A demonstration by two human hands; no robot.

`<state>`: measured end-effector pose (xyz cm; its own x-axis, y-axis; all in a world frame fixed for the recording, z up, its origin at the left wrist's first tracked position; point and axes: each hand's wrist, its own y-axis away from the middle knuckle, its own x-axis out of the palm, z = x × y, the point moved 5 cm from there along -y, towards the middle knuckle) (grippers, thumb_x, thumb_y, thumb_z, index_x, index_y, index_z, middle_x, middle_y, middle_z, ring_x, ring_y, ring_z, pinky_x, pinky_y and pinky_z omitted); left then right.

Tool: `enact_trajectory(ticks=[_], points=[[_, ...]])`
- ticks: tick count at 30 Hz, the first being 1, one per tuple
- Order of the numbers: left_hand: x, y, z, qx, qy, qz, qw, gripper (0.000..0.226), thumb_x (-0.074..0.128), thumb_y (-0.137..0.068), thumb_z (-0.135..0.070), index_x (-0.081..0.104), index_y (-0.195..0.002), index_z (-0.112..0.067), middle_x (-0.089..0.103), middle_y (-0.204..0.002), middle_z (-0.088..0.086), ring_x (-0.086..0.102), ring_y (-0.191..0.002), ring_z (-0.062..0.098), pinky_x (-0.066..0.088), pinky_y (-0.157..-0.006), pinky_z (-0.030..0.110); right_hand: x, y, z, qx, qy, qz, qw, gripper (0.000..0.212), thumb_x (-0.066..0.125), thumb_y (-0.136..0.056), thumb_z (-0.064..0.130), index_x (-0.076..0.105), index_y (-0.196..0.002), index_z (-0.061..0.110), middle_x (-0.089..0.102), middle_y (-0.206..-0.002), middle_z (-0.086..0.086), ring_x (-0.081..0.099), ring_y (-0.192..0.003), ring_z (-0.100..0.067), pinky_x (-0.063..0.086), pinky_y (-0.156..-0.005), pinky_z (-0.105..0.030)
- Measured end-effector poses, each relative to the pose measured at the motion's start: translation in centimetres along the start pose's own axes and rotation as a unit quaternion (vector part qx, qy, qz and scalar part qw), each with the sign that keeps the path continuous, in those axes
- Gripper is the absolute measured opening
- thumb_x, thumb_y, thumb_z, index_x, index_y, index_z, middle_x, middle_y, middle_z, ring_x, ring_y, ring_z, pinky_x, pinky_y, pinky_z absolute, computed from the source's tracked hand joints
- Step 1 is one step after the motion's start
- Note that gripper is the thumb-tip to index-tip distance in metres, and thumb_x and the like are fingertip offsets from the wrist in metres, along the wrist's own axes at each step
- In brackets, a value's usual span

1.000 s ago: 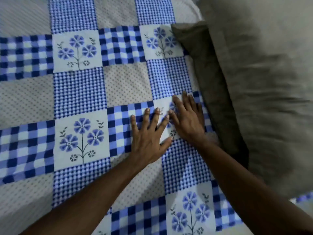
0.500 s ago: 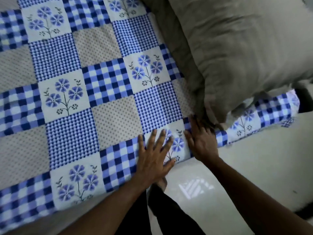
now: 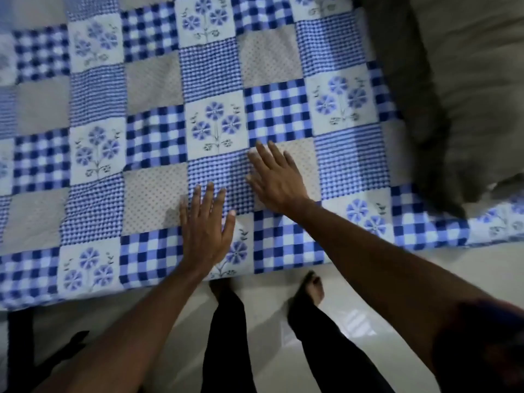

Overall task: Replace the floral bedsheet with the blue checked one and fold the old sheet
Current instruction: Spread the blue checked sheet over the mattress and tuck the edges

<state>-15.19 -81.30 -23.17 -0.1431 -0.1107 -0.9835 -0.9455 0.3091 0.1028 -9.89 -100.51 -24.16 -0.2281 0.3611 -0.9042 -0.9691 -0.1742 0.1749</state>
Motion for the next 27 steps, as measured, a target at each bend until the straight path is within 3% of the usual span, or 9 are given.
enact_trajectory(ticks=[4,11,14,16,20,22,27], points=[[-1.2,-0.5,8.9,-0.067,-0.015,-0.030,0.997,0.055,0.031,-0.103,-0.046,0.043,-0.149,-0.018,0.035,-0.158,0.012,0.026,-0.148,0.034,0.019,-0.120,0.056,3.9,-3.2,5.9,-0.027,0.048,0.020,0.998,0.062,0.022,-0.105,0.055,0.023,-0.160,0.026,0.012,-0.168,0.001,0.004,-0.156,-0.025,0.001,-0.124,-0.054],[-1.4,0.5,20.9,-0.138,0.004,-0.051,0.989,0.057,0.033,-0.103,-0.050,0.034,-0.154,-0.024,0.027,-0.162,0.009,0.018,-0.151,0.033,0.017,-0.119,0.058,13.7,4.6,20.3,-0.214,0.073,0.039,0.973,0.059,0.036,-0.101,0.048,0.035,-0.156,0.025,0.026,-0.165,0.001,0.022,-0.153,-0.027,0.019,-0.118,-0.064],[-0.7,1.2,25.1,-0.165,0.015,-0.048,0.985,0.059,0.031,-0.103,-0.054,0.029,-0.156,-0.027,0.023,-0.164,0.007,0.017,-0.152,0.032,0.016,-0.118,0.060,15.1,6.2,23.9,-0.274,0.074,0.062,0.957,0.061,0.044,-0.100,0.051,0.035,-0.156,0.027,0.023,-0.166,0.001,0.018,-0.154,-0.025,0.020,-0.119,-0.063],[-0.2,2.1,28.0,-0.197,0.022,-0.043,0.979,0.060,0.030,-0.104,-0.055,0.027,-0.156,-0.027,0.022,-0.164,0.006,0.016,-0.152,0.032,0.015,-0.118,0.062,14.0,3.0,24.9,-0.238,0.061,0.033,0.969,0.061,0.044,-0.101,0.051,0.036,-0.155,0.025,0.025,-0.165,0.000,0.019,-0.154,-0.027,0.021,-0.118,-0.061],[0.4,4.1,31.7,-0.207,0.028,-0.039,0.977,0.061,0.028,-0.104,-0.057,0.023,-0.157,-0.028,0.016,-0.166,0.006,0.010,-0.153,0.029,0.012,-0.117,0.063,10.9,-7.1,24.4,-0.135,0.033,0.021,0.990,0.063,0.024,-0.105,0.051,0.032,-0.157,0.016,0.022,-0.166,-0.009,0.020,-0.153,-0.033,0.020,-0.121,-0.057],[0.2,4.7,32.4,-0.207,0.032,-0.045,0.977,0.062,0.030,-0.103,-0.057,0.021,-0.158,-0.029,0.013,-0.166,0.006,0.008,-0.154,0.029,0.008,-0.118,0.063,9.9,-11.4,24.7,-0.118,0.034,0.007,0.992,0.063,0.027,-0.105,0.052,0.034,-0.156,0.015,0.023,-0.165,-0.010,0.021,-0.152,-0.034,0.021,-0.120,-0.057],[0.0,8.4,30.9,-0.137,0.028,-0.052,0.989,0.065,0.039,-0.099,-0.058,0.028,-0.156,-0.028,0.018,-0.165,0.009,0.011,-0.153,0.032,0.010,-0.116,0.067,10.0,-15.6,26.0,-0.066,0.078,0.035,0.994,0.065,0.023,-0.104,0.058,0.032,-0.156,0.022,0.020,-0.167,-0.006,0.017,-0.154,-0.029,0.014,-0.123,-0.054]])
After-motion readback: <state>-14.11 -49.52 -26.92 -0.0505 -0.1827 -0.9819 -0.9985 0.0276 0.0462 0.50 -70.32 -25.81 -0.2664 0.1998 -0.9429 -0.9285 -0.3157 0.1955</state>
